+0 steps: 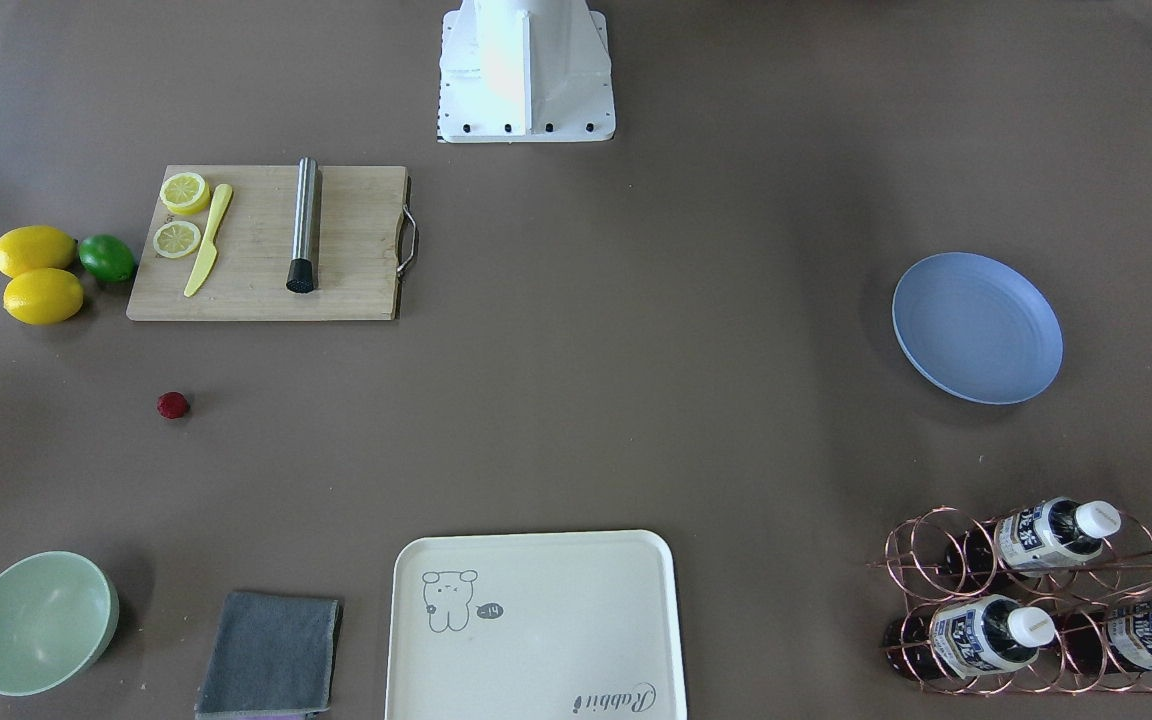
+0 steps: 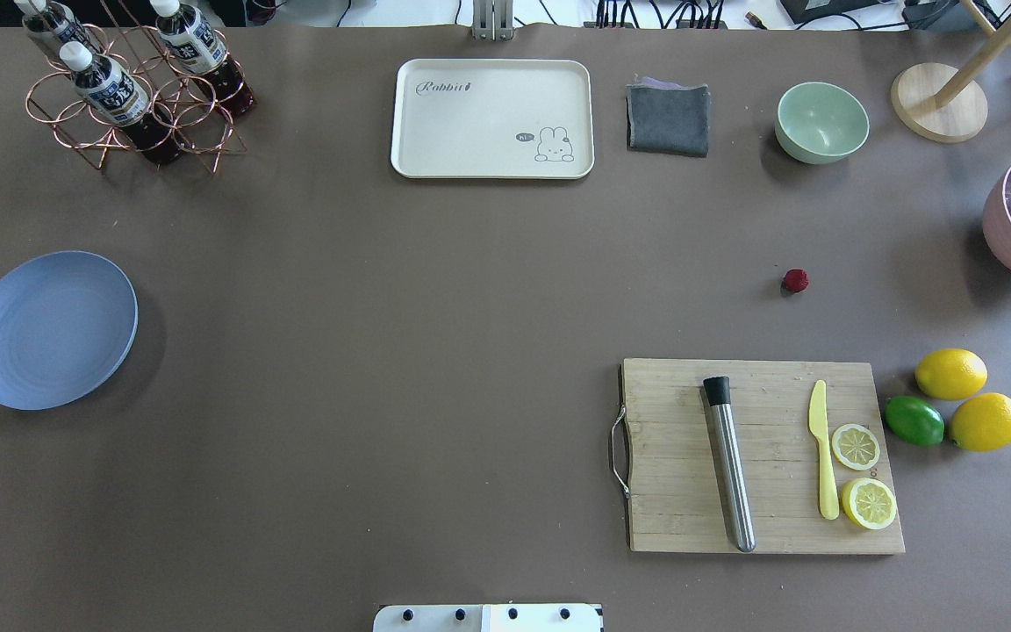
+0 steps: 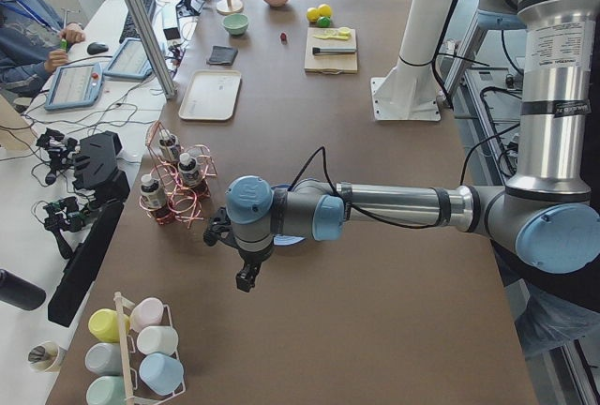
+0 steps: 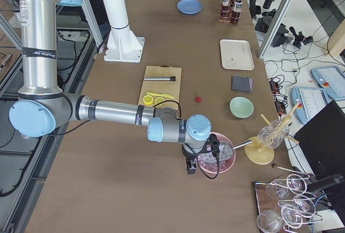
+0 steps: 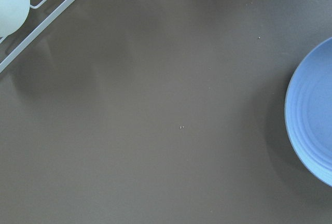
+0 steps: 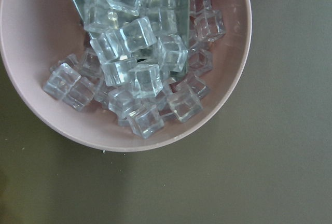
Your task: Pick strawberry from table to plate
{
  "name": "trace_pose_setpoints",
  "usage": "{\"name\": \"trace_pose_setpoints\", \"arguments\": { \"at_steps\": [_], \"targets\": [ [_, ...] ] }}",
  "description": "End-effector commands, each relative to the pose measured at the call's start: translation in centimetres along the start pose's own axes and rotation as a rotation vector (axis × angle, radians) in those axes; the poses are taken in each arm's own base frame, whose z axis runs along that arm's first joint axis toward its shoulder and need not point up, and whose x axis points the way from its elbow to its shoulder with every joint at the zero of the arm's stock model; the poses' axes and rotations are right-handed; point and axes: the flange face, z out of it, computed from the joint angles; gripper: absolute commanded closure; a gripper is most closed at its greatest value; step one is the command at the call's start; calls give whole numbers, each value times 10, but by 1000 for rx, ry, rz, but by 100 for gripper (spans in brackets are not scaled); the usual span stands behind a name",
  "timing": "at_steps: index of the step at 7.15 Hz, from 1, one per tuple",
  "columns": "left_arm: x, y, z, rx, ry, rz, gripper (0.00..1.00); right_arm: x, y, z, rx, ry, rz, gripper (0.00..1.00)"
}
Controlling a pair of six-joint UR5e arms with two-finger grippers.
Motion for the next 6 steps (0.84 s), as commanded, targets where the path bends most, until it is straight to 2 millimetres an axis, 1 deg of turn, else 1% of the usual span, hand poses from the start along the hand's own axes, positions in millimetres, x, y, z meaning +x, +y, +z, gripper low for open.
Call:
{"name": "trace_pose_setpoints", "arguments": {
  "at_steps": [1,2,3,4,5,6],
  "targets": [
    [2,-10,-4,42,15,-69,1,-1,-1,-1,3,-1,0,0],
    [9,-24,-14,128,-13,18,1,-2,-1,-2,5,-2,-4,0],
    [9,-20,-12,149,-11,42,1,-3,-3,-3,7,-2,-6,0],
    [9,-10,-10,193,-16,87,1,-3,-2,-3,7,-3,-8,0],
    [2,-8,6,219,35,90,1,-1,-1,-1,4,-2,-3,0],
    [19,-34,-7,263,53,87,1,-3,-2,-2,5,-5,-8,0]
  ]
}}
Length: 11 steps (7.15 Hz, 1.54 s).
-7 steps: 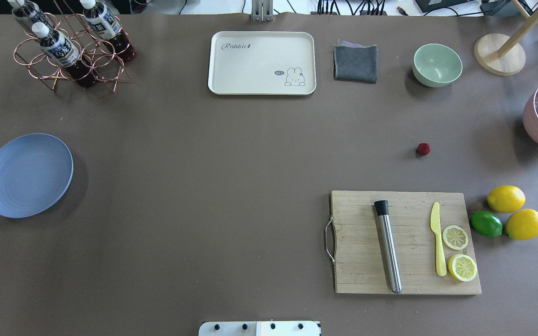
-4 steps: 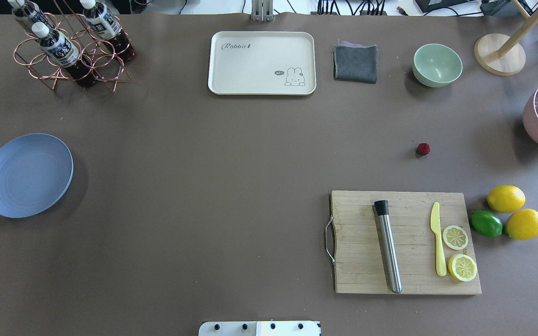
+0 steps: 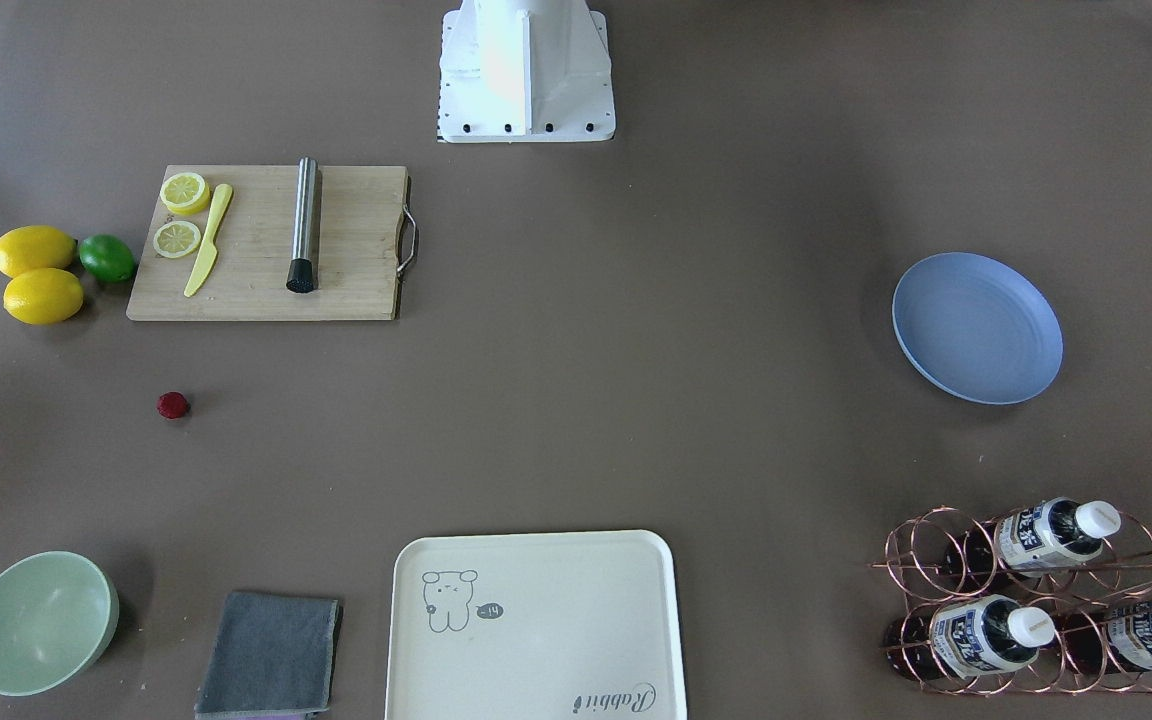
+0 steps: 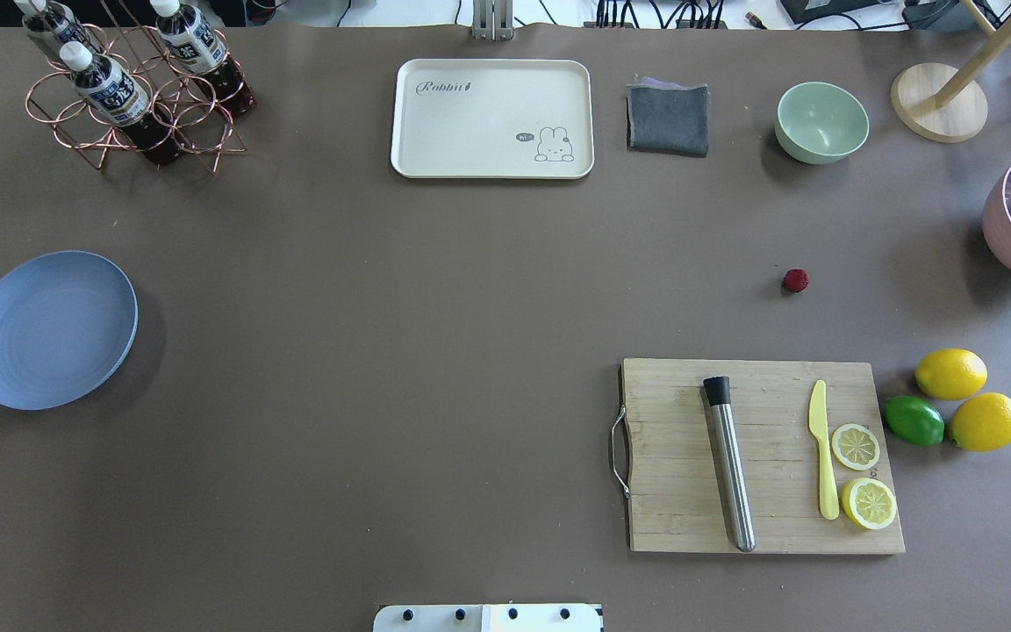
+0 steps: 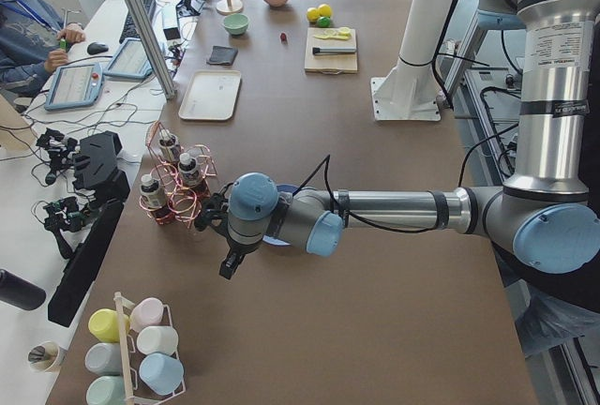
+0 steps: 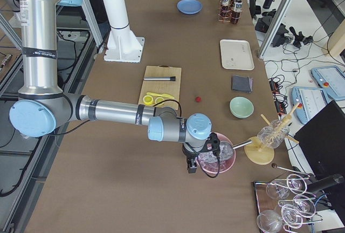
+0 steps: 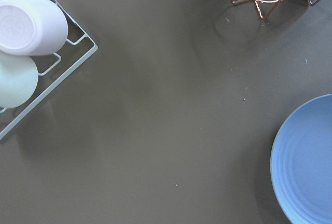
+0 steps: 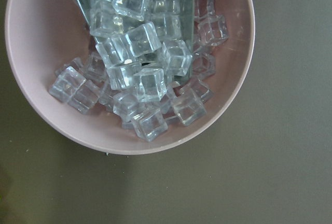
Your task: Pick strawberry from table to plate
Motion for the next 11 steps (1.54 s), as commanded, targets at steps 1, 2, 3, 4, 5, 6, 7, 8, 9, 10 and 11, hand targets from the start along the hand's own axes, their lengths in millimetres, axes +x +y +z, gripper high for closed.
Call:
{"name": "trace_pose_setpoints", "arguments": {
  "at_steps": [1,2,3,4,5,6,7,8,9,10,11],
  "targets": [
    [34,-59,38,20,4,98,2,-4,-1,1,-2,-5,-9,0],
    [33,-56,63,-24,-16,57,2,-8,-3,6,-11,-8,-18,0],
    [40,-48,89,-65,4,46,2,-11,-4,7,-14,-8,-24,0],
    [34,-35,108,-94,19,34,2,-11,-3,8,-16,-8,-24,0],
    [43,-30,125,-102,36,8,2,-12,-4,9,-17,-10,-27,0],
    [63,-14,152,-100,70,-8,3,-14,-4,9,-18,-15,-30,0],
    [68,5,175,-86,98,-5,3,-14,-4,11,-21,-15,-31,0],
    [81,20,188,-91,123,-7,3,-14,-4,12,-22,-15,-28,0],
    [87,27,191,-89,135,2,3,-14,-4,12,-22,-15,-30,0],
    [93,37,194,-108,170,9,3,-14,-4,11,-21,-15,-31,0],
    [99,41,196,-111,198,25,3,-13,-3,12,-23,-15,-29,0]
  ]
}}
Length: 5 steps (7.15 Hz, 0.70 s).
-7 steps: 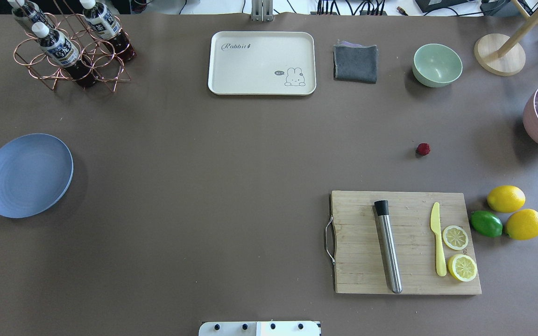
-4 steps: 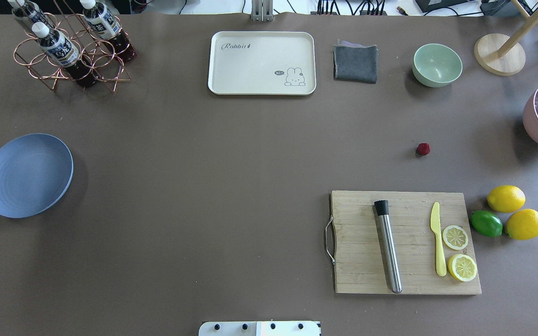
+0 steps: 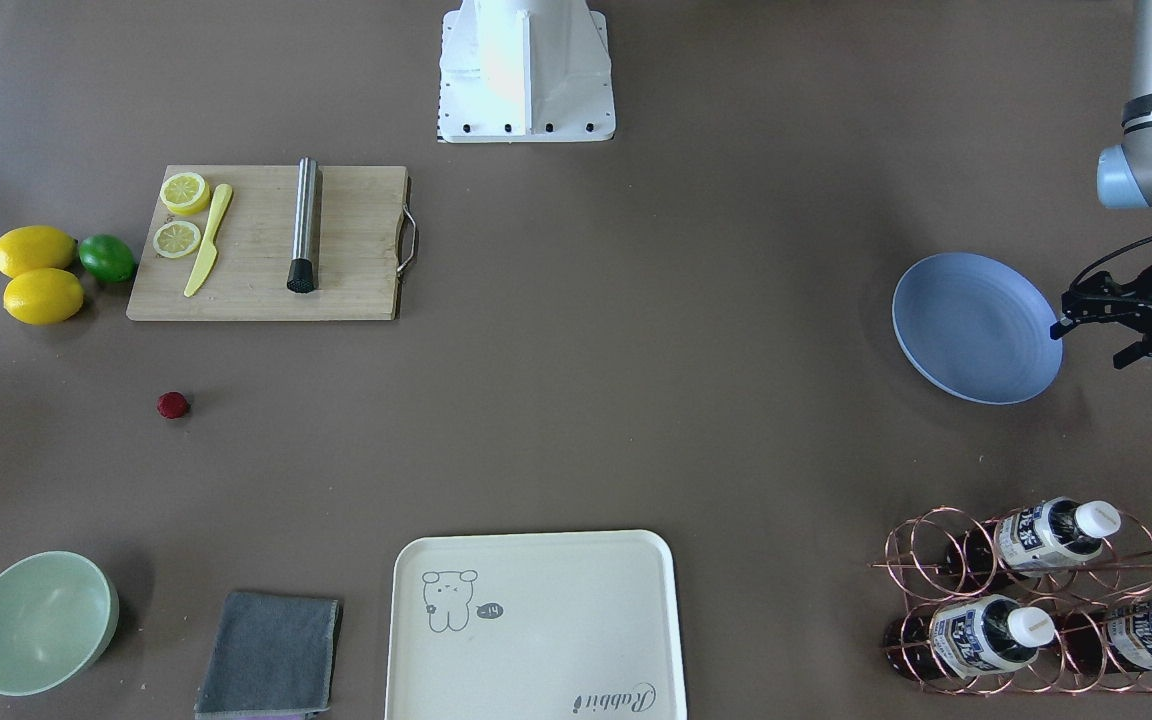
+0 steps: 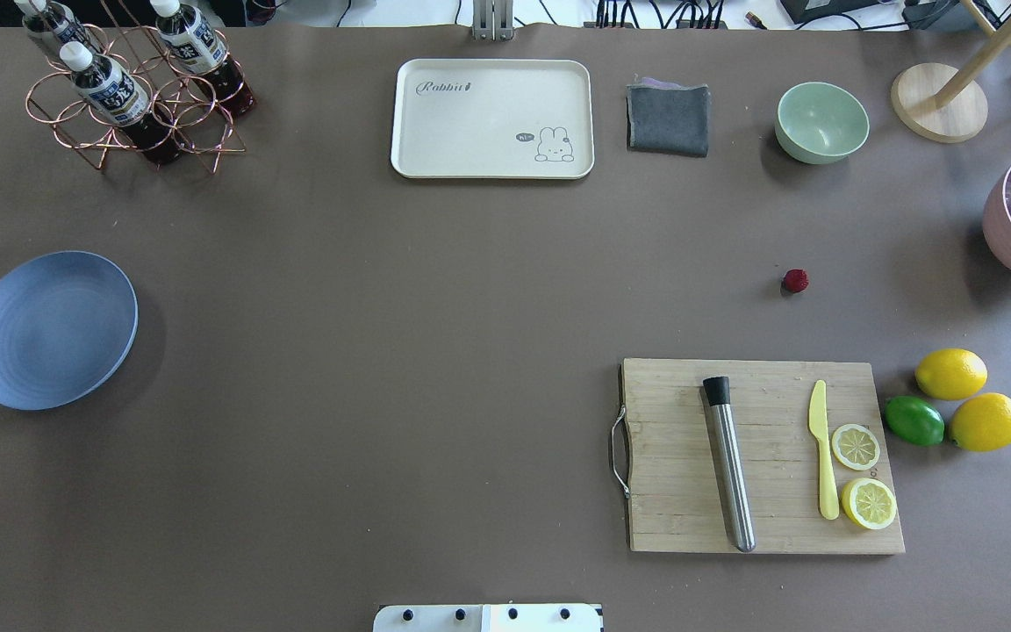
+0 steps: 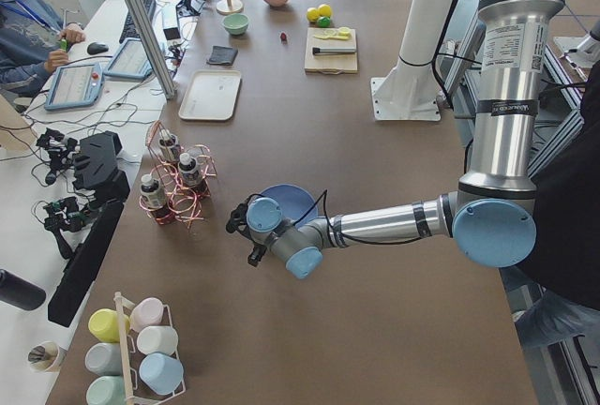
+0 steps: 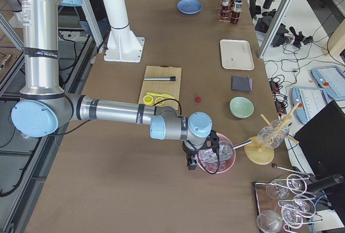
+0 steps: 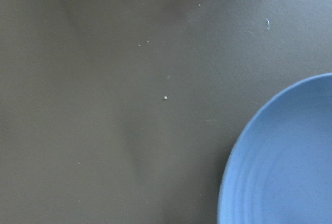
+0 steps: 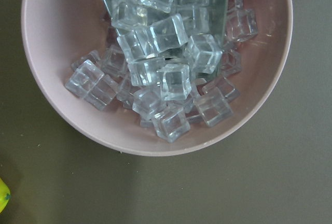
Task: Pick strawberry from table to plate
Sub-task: 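Grip the blue plate rim with the left gripper and slide it toward the table center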
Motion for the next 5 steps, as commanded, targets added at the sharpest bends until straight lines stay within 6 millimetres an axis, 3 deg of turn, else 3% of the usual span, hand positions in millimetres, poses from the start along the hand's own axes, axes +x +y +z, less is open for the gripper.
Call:
{"name": "trace_pose_setpoints", "arguments": {
  "at_steps": [1,3,5],
  "targets": [
    [13,21,13,-12,50,47,3,1,2,1,-2,0,2,0],
    [14,30,17,-19,56,54,19,2,2,2,-6,-1,7,0],
    [19,21,18,-15,61,56,60,2,2,2,-5,-1,6,0]
  ]
}}
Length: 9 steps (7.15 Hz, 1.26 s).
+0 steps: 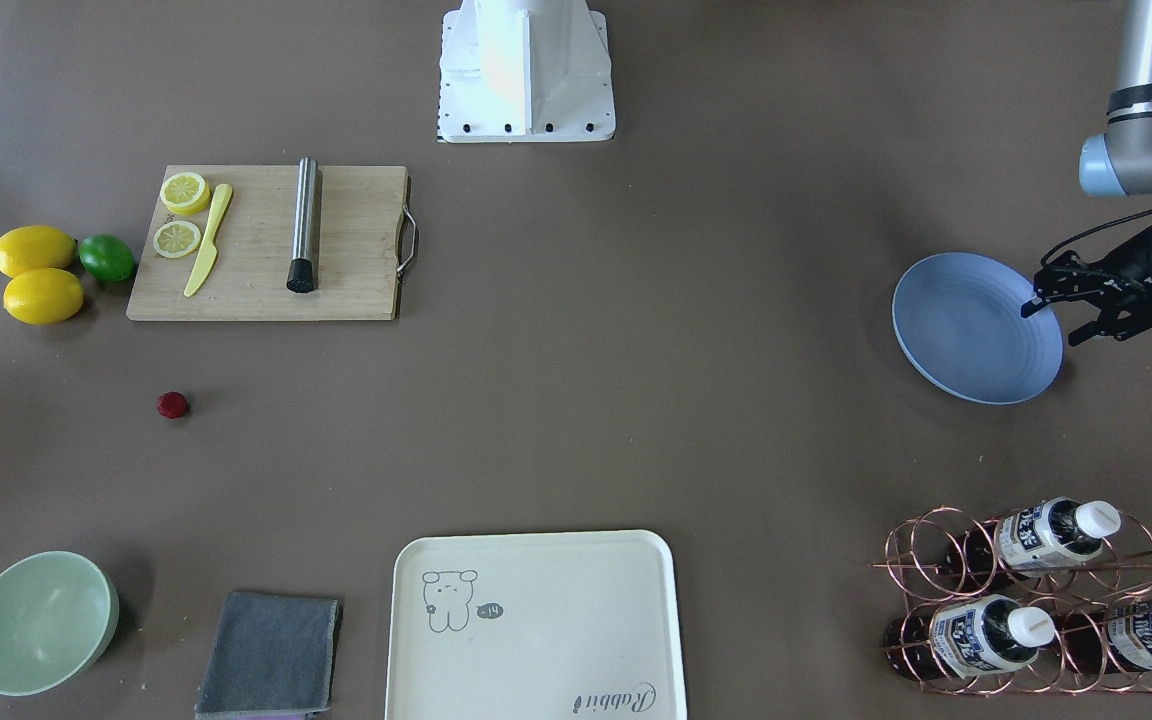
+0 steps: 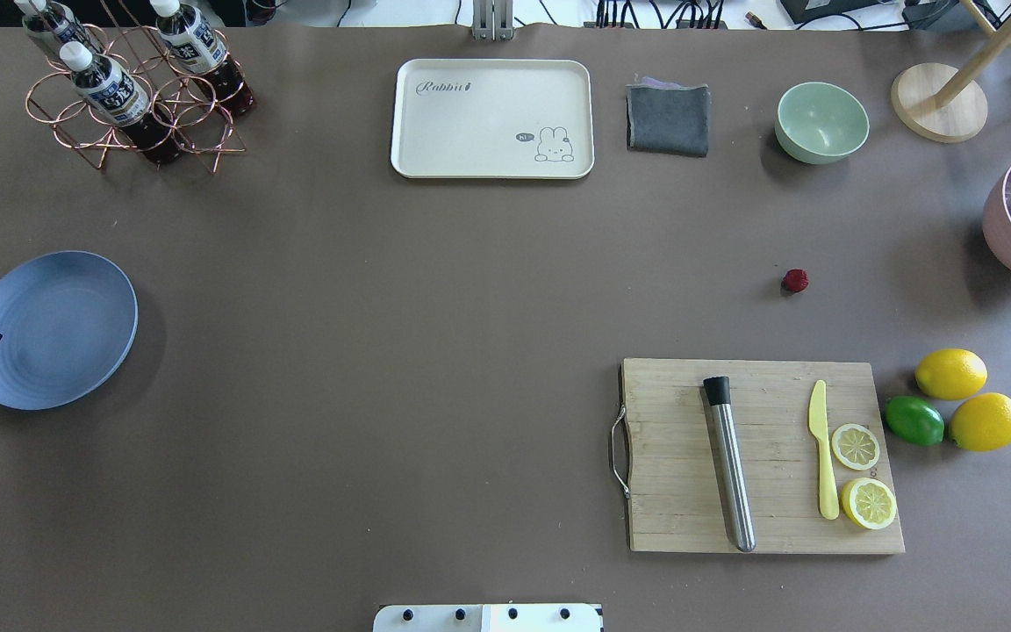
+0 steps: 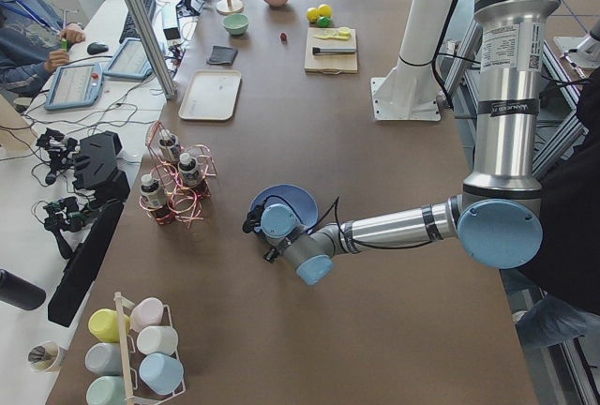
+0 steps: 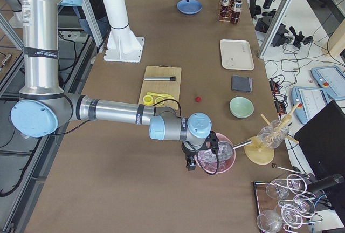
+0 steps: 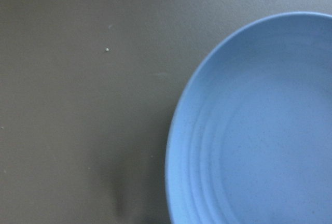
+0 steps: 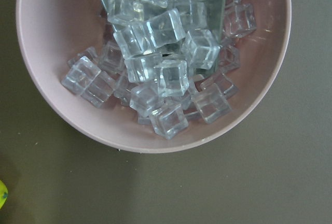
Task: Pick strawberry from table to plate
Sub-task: 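Grip the blue plate rim with the left gripper and slide it toward the table center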
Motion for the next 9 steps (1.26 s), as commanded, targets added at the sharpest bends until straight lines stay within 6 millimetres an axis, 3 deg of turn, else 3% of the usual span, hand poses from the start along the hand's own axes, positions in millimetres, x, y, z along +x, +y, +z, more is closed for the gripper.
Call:
{"name": "trace_pose_setpoints", "arguments": {
  "at_steps": [1,2,3,5,6,7,8,9],
  "targets": [
    [7,-13,0,13,7,-36,85,0,0,0,0,0,-1,0],
    [9,-17,-1,19,6,-45,100,0,0,0,0,0,0,0],
    [12,-23,-2,26,9,-47,100,0,0,0,0,0,0,0],
    [45,-79,-15,92,44,-155,100,1,0,1,-2,0,1,0],
    [70,-118,-24,133,76,-198,100,1,1,1,-3,-2,2,0],
    [108,-151,-22,143,122,-251,100,0,0,1,-3,-2,0,0],
    [164,-181,-7,133,180,-278,100,1,1,2,-4,-2,3,0],
    [203,-206,9,153,191,-297,100,0,0,1,-4,-2,3,0]
  ]
}}
